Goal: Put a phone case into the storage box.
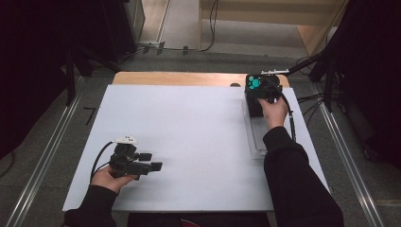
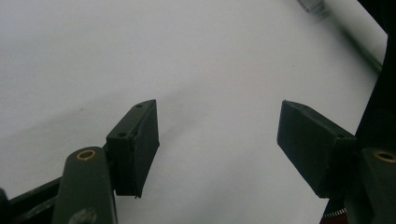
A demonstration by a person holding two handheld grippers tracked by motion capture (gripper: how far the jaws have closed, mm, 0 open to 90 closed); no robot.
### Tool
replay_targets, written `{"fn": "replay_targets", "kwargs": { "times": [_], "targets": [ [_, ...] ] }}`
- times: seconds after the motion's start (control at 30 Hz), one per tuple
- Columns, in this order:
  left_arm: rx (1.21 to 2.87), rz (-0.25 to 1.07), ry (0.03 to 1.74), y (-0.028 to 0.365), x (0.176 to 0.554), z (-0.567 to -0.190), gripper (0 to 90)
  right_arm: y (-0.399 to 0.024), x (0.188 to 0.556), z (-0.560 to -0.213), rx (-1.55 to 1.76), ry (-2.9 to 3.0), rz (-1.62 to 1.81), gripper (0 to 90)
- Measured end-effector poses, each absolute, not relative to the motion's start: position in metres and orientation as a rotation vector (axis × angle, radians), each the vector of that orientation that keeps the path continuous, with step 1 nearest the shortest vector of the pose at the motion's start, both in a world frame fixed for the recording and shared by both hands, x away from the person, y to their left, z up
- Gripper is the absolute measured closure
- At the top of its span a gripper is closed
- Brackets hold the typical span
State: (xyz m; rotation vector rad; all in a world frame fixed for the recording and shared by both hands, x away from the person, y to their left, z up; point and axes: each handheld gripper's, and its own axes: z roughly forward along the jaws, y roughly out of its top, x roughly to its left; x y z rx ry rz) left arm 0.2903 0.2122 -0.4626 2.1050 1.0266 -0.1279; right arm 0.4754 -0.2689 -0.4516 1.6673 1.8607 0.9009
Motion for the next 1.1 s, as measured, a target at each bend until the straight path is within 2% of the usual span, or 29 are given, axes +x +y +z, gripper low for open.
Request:
{"fn": "replay_targets", "kwargs": {
  "times": [0.43,0.73,1.1],
  "targets": [
    [2.101,-0.135,1.028,0.206,0.296,-0.464,29.2,-0.272,0.461,-0.429,1.673,1.928,0.93,7.2],
    [2.097,-0.136,1.022,0.21,0.294,-0.463,29.2,-0.252,0.437,-0.41,1.615,1.987,1.042,7.4],
    [2.092,-0.135,1.014,0.213,0.29,-0.46,29.2,-0.221,0.42,-0.411,1.482,2.132,1.076,7.9]
  ]
}}
